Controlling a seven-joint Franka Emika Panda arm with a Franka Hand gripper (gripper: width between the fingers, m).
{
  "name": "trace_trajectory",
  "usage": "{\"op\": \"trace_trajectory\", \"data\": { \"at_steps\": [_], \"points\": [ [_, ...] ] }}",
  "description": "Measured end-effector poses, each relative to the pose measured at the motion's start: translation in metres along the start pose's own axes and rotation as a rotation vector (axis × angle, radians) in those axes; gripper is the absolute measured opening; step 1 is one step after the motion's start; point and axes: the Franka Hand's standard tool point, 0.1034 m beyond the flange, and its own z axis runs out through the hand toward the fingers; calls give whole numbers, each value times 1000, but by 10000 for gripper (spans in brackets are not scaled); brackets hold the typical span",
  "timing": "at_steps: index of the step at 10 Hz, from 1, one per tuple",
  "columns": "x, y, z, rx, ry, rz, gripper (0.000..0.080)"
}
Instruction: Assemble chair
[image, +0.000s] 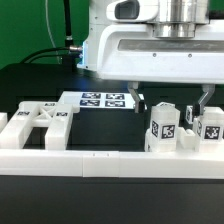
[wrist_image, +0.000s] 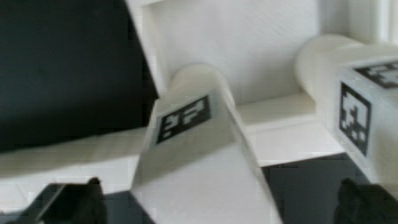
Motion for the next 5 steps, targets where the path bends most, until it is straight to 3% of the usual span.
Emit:
{"op": "trace_trajectory", "data": {
  "at_steps": [5],
  "points": [
    [1,5,2,-32,13,-328,619]
  ]
}}
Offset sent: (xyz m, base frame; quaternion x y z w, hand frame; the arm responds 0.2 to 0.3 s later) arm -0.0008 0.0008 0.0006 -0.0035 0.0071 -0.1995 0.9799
